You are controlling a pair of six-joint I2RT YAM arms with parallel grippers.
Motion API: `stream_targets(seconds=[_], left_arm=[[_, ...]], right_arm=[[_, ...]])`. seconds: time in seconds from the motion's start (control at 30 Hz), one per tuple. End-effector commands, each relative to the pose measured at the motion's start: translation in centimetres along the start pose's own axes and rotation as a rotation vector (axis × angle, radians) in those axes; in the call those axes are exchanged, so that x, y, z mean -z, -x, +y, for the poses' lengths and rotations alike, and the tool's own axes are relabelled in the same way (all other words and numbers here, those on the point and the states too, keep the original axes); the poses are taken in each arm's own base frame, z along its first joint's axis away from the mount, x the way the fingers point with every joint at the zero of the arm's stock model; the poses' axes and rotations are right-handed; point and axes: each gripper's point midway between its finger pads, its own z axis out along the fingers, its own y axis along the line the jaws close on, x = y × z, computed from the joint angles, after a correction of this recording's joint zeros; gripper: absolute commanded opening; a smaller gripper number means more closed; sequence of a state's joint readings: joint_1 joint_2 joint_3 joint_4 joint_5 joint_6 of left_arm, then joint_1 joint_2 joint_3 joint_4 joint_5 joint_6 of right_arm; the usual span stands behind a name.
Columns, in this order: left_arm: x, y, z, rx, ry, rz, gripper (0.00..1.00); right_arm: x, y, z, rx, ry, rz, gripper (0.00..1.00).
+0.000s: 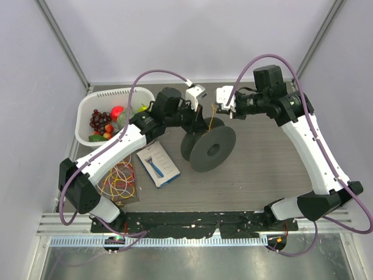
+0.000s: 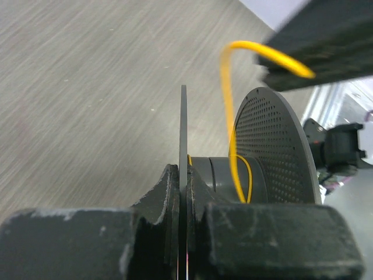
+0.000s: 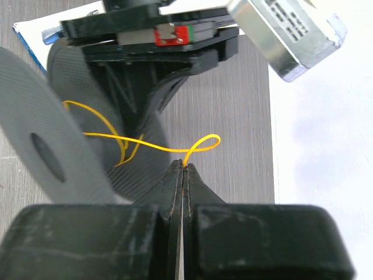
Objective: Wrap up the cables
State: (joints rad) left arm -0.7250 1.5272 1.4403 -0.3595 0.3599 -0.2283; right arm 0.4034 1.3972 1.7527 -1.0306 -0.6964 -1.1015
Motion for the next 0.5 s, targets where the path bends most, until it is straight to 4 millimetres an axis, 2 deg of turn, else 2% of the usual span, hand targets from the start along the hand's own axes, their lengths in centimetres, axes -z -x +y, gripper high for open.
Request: stream_targets(seconds=[0.0,0.17,0.37,0.47], left_arm=[[2.7,3.9,-4.9,-0.097,-0.205,-0.137,0.00],[4.2,4.7,-6.7,-0.059,-0.271,-0.168,0.00],[5.4,6.1,-5.7,0.092,-0.283,-0.208,0.00],[6.3,7.5,-5.0,0.139,-0.291,-0.249,0.00]], right_arm=[[-0.3,0.1,-1.8,0.019,-0.068,-0.017,0.01],[0.2,-1.9,-2.9,-0.002,-0.091,0.009,0.01],[1.8,-5.4,-3.7,-0.041,-0.127,0.045,0.01],[2.7,-7.6,-3.9,-0.064,-0.145,0.072,0.01]])
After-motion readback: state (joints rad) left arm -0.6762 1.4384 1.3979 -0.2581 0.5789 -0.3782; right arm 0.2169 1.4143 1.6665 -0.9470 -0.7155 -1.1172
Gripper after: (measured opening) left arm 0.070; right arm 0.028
